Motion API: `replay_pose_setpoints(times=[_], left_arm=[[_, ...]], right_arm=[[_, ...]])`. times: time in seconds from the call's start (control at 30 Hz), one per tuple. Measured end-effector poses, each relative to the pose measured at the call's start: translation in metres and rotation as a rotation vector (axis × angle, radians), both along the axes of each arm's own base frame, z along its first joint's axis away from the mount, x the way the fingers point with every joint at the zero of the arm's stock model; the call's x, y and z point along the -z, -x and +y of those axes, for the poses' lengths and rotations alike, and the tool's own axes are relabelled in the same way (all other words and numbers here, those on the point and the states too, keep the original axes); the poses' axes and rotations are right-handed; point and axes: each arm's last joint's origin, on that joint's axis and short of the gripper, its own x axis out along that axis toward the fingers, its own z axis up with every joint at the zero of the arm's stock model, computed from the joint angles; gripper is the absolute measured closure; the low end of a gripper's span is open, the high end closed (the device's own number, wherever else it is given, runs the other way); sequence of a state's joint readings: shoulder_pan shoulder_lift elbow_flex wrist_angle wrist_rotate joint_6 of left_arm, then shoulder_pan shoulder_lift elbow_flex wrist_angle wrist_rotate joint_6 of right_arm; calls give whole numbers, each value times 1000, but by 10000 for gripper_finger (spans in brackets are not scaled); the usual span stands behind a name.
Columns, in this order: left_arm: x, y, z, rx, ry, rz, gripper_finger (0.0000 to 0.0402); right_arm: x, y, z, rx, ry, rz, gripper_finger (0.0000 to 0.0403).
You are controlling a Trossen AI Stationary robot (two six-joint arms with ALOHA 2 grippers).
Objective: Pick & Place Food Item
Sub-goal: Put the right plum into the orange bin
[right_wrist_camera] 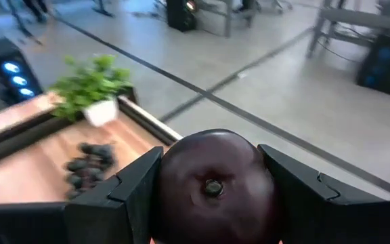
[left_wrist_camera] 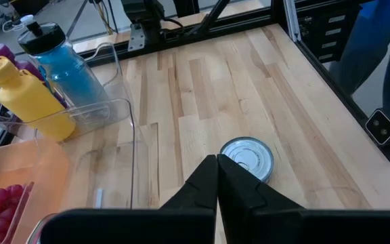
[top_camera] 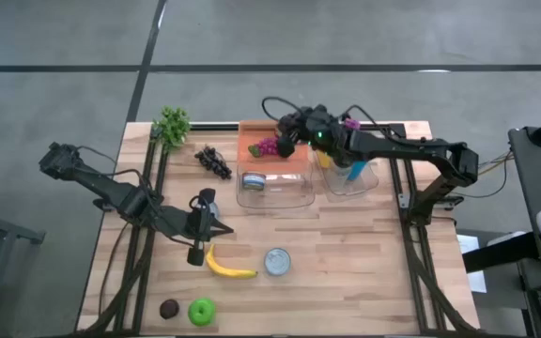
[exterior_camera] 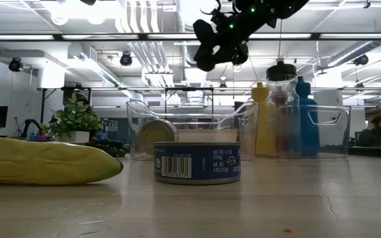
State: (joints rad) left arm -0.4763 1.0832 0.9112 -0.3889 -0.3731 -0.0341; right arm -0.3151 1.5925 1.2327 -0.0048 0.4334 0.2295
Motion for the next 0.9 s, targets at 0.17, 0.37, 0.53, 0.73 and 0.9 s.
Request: replay_pose_setpoints(times=[0.17,0.37,0.53,0.73,0.9], left_arm=[[0,0,0,0,0,0,393],[0,0,0,1,-2,-1,393],[0,0,0,3,-6,-3,393],[0,0,0,3,-6,-2,393],[0,0,0,3,-6,-1,393]], right_arm=[[-14,6,-20,11,-22,0,187],[-18,6,-43,34,-40,-9,187],[-5,-8,-64,57,-78,91,187],[1,-16,-80,86,-164,260,187],[8,-27,-85,0,-210,269,187]])
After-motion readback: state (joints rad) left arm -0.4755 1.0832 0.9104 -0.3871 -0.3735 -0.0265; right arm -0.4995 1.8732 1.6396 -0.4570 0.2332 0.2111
